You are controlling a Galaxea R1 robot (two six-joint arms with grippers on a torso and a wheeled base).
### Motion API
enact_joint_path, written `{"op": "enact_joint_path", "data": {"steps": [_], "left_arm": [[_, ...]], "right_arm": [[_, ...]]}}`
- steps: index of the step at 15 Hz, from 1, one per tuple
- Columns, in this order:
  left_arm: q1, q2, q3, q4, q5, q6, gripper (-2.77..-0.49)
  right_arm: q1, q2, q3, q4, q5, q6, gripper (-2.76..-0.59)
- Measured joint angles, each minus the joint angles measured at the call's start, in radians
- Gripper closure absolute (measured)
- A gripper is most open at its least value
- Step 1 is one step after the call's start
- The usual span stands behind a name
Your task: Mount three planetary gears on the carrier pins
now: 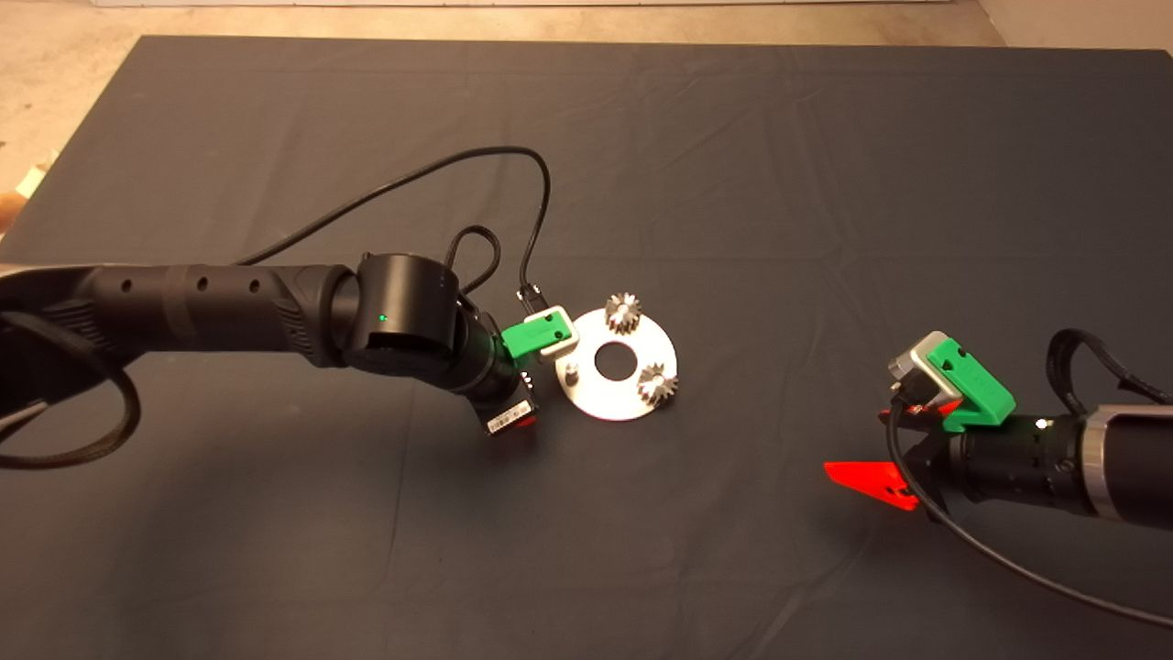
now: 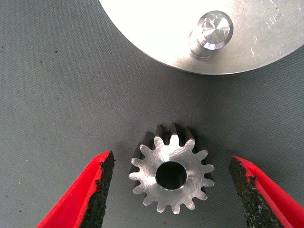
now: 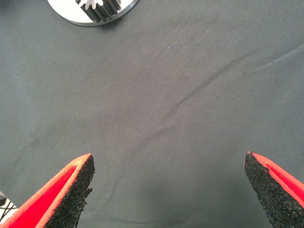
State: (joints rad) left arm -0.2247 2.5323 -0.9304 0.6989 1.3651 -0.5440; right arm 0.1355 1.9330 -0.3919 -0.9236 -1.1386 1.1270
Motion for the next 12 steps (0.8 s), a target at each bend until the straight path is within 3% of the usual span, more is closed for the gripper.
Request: {"op": "enact_joint_path", "data": {"steps": [5, 12], "left_arm": [[0.000, 0.000, 0.000, 0.000, 0.000, 0.000, -1.69], [0.011, -0.006, 0.000, 0.001, -0.022, 0.000, -1.40]], "right_arm": [[0.000, 0.000, 0.000, 0.000, 0.000, 0.000, -2.36], [0.000, -0.016, 0.000, 0.000, 0.002, 0.000, -2.36]]}}
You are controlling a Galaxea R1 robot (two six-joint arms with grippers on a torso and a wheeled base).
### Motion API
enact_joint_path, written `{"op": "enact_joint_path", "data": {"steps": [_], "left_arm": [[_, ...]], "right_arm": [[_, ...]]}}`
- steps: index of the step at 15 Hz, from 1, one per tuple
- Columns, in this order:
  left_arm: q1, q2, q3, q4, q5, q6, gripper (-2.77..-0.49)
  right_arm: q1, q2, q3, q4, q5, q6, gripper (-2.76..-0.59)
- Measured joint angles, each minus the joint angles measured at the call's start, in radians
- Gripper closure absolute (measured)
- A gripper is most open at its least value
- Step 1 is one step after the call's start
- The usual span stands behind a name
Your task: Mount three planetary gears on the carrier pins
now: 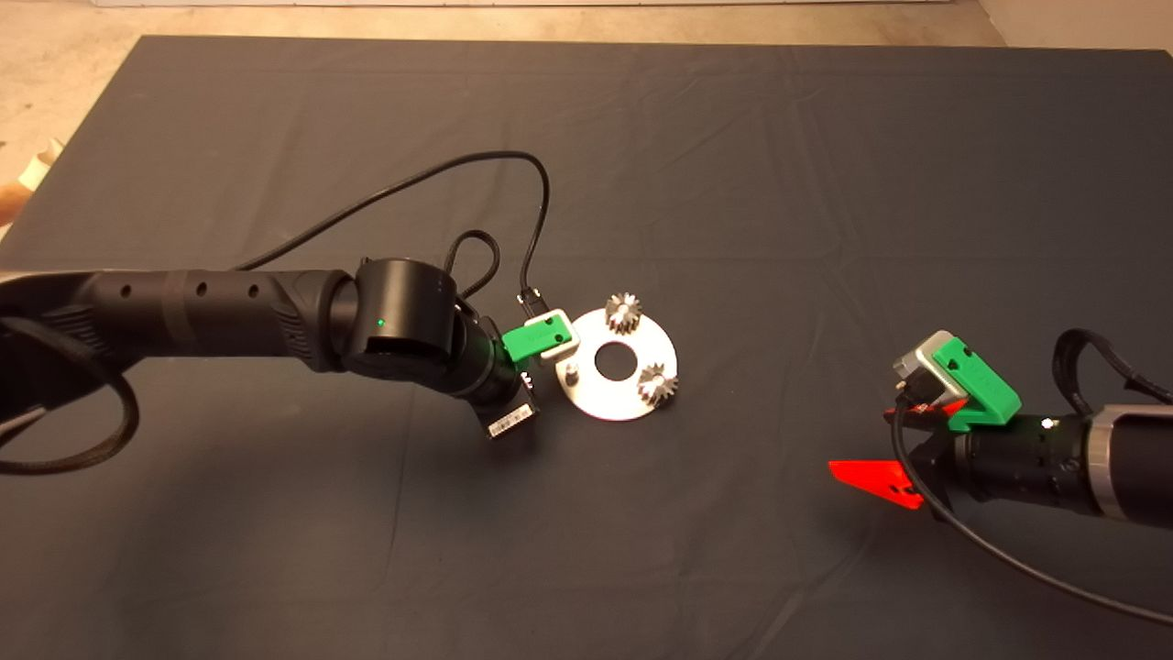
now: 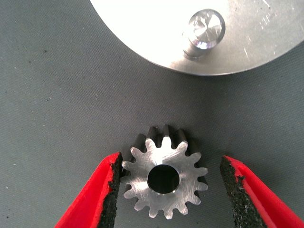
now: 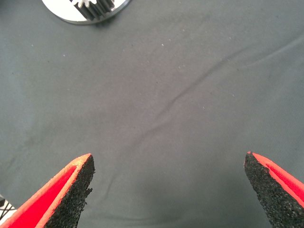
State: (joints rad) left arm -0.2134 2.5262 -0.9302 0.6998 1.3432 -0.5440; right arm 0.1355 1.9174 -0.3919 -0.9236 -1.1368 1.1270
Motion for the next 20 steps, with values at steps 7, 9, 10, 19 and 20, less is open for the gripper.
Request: {"op": "enact_joint_path", "data": {"steps": [7, 9, 10, 19, 20], "left_arm": [[0.000, -0.003, 0.000, 0.001, -0.001, 0.000, -1.26], [0.000, -0.003, 0.000, 0.003, 0.000, 0.000, -1.11], [0.000, -0.003, 0.000, 0.003, 0.000, 0.000, -1.08], [0.003, -0.004, 0.012, 0.000, 0.000, 0.000, -0.97], [0.006, -0.004, 0.020, -0.001, 0.001, -0.001, -0.94]], "right_arm": [[0.000, 0.000, 0.000, 0.000, 0.000, 0.000, -2.36], [0.000, 0.000, 0.000, 0.000, 0.001, 0.000, -2.36], [0.000, 0.000, 0.000, 0.000, 0.001, 0.000, -2.36], [0.000, 0.000, 0.006, 0.000, 0.001, 0.000, -2.36], [0.000, 0.000, 0.006, 0.000, 0.001, 0.000, -2.36]]}}
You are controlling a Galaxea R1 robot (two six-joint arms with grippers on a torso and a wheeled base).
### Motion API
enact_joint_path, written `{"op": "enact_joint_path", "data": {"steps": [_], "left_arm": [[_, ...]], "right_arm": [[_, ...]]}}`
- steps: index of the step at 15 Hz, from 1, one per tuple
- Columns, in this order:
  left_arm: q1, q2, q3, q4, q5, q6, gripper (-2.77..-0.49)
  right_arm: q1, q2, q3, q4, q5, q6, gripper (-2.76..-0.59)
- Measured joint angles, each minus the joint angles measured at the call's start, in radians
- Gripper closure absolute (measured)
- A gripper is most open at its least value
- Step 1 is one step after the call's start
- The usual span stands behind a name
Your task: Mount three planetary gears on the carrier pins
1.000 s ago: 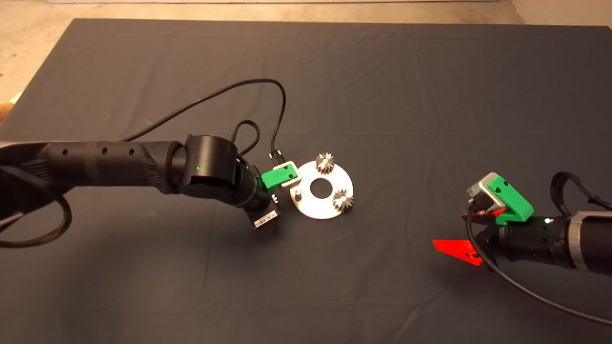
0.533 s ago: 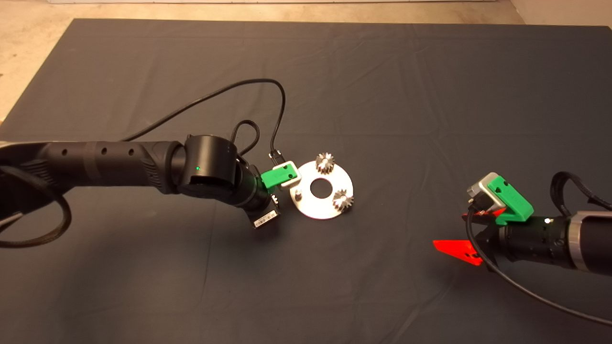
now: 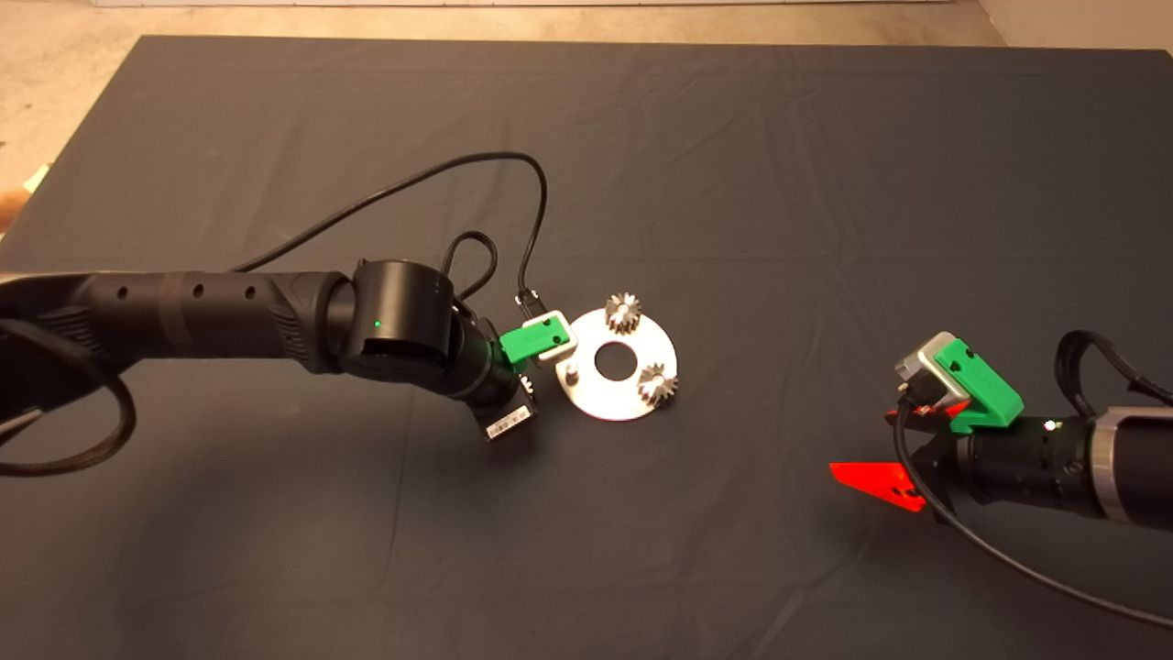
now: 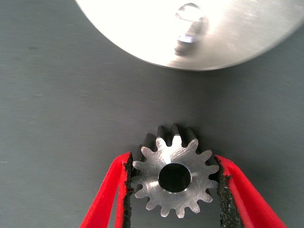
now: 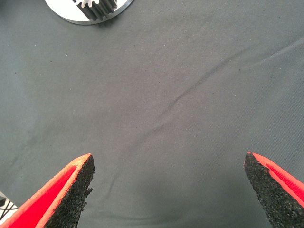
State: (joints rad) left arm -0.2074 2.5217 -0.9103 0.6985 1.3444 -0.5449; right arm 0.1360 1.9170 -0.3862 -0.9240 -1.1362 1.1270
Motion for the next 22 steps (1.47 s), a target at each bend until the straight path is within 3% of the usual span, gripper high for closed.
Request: {"op": "enact_joint_path", "data": {"steps": [6, 7, 9, 11, 13, 14, 17, 22], "left_arm": [[0.002, -0.003, 0.023, -0.004, 0.013, -0.001, -0.90], [0.002, -0.003, 0.023, -0.017, 0.015, -0.001, -0.90], [0.000, -0.003, 0.023, -0.078, 0.020, -0.001, -0.90], [-0.027, -0.003, 0.033, -0.125, 0.052, -0.004, -0.90], [-0.060, 0.003, 0.036, -0.129, 0.093, -0.005, -0.89], [-0.071, 0.007, 0.036, -0.130, 0.103, -0.005, -0.89], [-0.109, 0.011, 0.038, -0.134, 0.108, -0.016, -0.89], [-0.121, 0.044, 0.038, -0.139, 0.117, -0.069, -0.88]], "right_arm": [[0.000, 0.000, 0.000, 0.000, 0.000, 0.000, -2.36], [0.000, 0.000, 0.000, 0.000, 0.000, 0.000, -2.36], [0.000, 0.000, 0.000, 0.001, -0.001, 0.000, -2.36], [0.000, 0.000, 0.000, 0.001, -0.001, 0.000, -2.36], [0.000, 0.000, 0.001, 0.001, -0.001, 0.000, -2.36], [0.000, 0.000, 0.001, 0.001, -0.001, 0.000, -2.36], [0.000, 0.000, 0.002, 0.001, -0.002, 0.000, -2.36], [0.000, 0.000, 0.002, 0.001, -0.004, 0.000, -2.36]]}}
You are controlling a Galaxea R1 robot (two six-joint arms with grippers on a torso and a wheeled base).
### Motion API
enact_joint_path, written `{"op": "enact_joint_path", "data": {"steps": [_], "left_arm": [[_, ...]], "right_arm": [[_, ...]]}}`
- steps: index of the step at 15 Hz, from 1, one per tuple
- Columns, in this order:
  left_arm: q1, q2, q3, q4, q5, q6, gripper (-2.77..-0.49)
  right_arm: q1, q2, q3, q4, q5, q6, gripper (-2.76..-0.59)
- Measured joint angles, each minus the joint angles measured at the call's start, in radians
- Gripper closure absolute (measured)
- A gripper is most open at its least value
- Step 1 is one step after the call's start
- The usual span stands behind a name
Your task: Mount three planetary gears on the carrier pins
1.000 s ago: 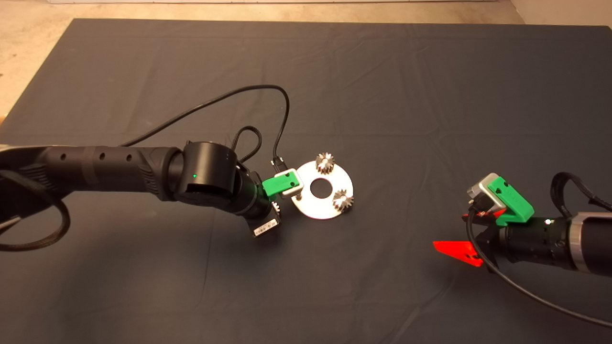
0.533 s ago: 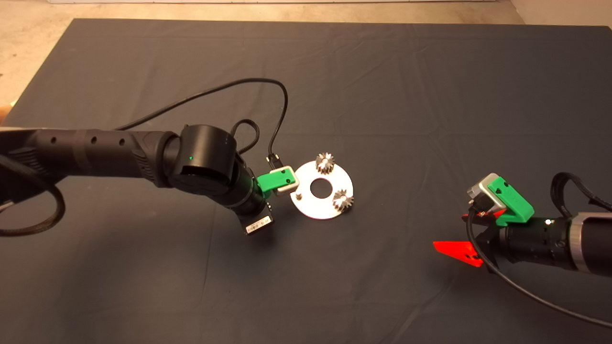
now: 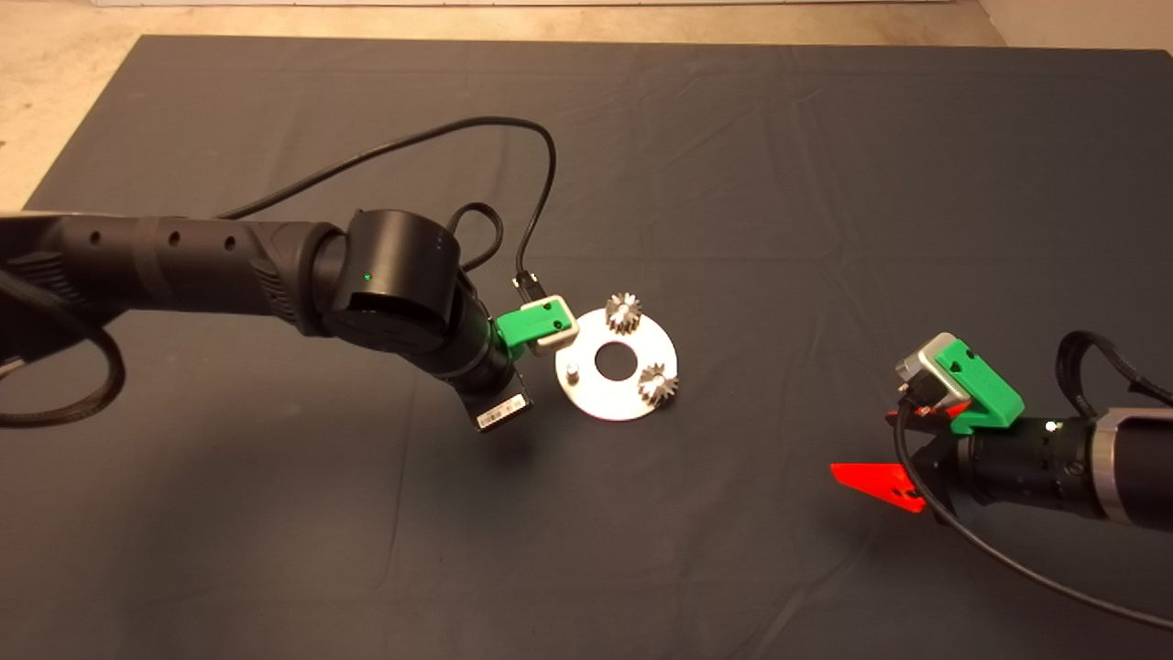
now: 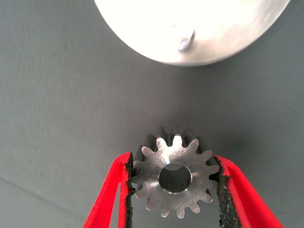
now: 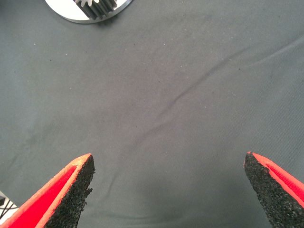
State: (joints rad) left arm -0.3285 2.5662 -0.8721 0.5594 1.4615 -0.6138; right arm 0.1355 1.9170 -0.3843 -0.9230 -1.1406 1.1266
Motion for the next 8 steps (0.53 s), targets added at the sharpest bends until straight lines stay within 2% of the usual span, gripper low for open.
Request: {"op": "enact_joint_path", "data": {"steps": [4, 8], "left_arm": [[-0.016, 0.028, 0.002, 0.000, 0.006, -0.033, -0.88], [-0.028, 0.054, 0.001, -0.002, 0.011, -0.044, -0.88]], "right_arm": [[0.000, 0.000, 0.000, 0.000, -0.003, -0.001, -2.36], [0.000, 0.000, 0.000, 0.001, -0.003, -0.001, -2.36]]}}
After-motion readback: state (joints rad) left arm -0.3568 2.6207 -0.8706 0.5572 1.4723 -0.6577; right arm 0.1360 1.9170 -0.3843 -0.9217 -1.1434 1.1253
